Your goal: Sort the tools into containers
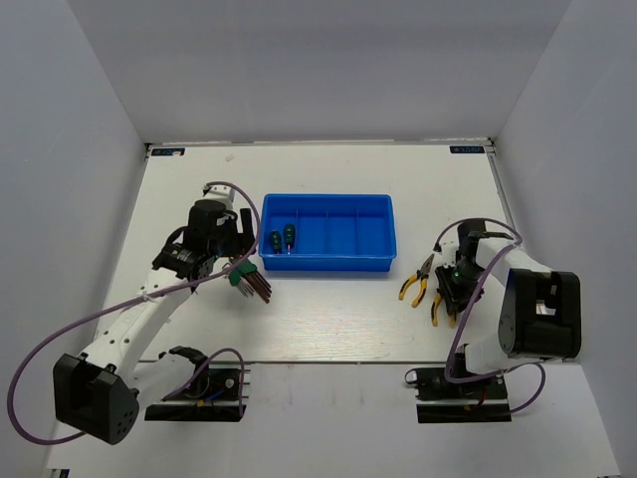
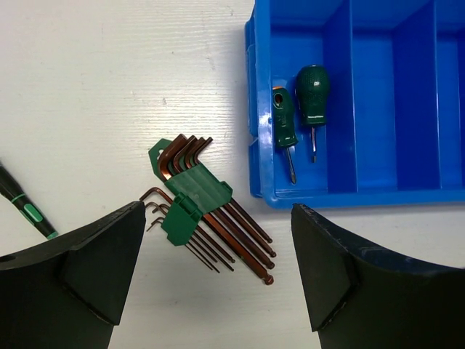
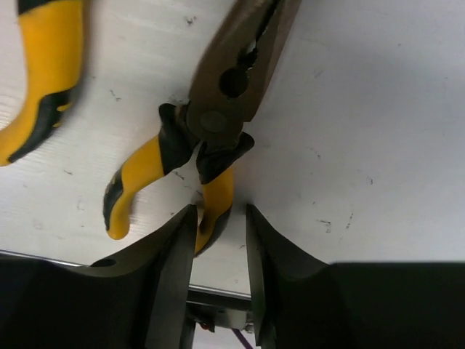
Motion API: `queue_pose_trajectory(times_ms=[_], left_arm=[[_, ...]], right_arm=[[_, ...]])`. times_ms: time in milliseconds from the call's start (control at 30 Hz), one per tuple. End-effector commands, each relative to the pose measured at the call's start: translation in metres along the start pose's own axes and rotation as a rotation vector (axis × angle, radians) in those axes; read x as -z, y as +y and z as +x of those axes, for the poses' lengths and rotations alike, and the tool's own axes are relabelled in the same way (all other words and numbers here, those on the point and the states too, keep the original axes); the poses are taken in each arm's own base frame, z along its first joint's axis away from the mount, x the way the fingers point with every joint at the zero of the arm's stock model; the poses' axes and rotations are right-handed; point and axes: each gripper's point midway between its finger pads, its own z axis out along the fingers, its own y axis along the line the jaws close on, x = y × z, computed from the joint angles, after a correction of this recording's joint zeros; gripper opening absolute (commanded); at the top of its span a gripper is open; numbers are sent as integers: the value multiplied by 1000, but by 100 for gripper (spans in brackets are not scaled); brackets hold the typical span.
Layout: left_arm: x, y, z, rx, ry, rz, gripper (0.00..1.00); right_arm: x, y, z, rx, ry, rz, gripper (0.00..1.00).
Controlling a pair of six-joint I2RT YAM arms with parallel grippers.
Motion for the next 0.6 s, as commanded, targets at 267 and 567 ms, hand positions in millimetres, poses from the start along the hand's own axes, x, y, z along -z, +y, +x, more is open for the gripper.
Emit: queue_pose_trajectory(times_ms=[267, 567], left_arm=[[10, 0, -10, 6, -61, 13, 91], [13, 2, -10, 8, -72, 7, 91]], right_arm=[[-19, 4, 11, 20, 113, 36, 5], [38, -10, -28, 55, -118, 135, 0]])
